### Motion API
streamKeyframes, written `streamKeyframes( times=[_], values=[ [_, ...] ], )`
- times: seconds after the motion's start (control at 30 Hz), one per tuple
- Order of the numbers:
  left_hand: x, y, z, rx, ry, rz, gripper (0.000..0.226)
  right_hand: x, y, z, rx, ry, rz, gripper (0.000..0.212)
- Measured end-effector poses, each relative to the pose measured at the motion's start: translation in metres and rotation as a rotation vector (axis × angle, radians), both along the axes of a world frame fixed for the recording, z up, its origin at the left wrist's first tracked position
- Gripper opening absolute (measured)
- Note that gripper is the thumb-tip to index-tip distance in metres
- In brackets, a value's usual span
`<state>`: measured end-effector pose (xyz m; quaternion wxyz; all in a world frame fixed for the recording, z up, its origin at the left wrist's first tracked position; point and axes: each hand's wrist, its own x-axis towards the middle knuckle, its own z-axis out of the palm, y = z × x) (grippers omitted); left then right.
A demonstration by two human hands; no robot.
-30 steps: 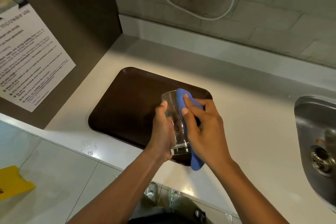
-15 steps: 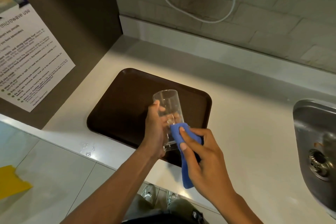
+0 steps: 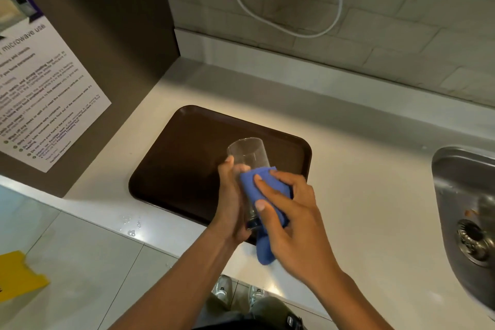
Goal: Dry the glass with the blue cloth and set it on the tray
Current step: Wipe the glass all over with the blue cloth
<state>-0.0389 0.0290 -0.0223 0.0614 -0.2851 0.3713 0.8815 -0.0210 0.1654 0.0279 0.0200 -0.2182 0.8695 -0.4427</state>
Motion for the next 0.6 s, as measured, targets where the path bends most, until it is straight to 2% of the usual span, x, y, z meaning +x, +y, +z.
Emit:
streamKeyframes(
  times=[0.13, 0.23, 0.3, 0.4, 0.5, 0.6],
  values=[
    [-0.004, -0.008, -0.001, -0.061, 0.036, -0.021, 0.071, 0.017, 0.008, -0.006, -0.029, -0.031, -0.028, 0.038],
    [0.003, 0.004, -0.001, 0.030, 0.038, -0.052, 0.072, -0.005, -0.002, 0.000, -0.006, -0.050, -0.081, 0.041],
    [0.005, 0.005, -0.004, 0.059, 0.021, -0.035, 0.064, -0.006, -0.008, 0.003, 0.027, 0.036, -0.053, 0.038],
    [-0.005, -0.008, -0.006, -0.036, 0.030, -0.005, 0.062, 0.016, 0.002, -0.009, 0.044, 0.127, 0.022, 0.040],
    [-0.003, -0.006, -0.004, -0.064, 0.041, -0.075, 0.075, 0.002, 0.006, -0.010, -0.047, 0.044, -0.025, 0.032],
    [0.007, 0.008, -0.002, -0.034, 0.136, -0.111, 0.067, -0.037, -0.013, 0.006, -0.060, 0.019, -0.129, 0.035]
  ],
)
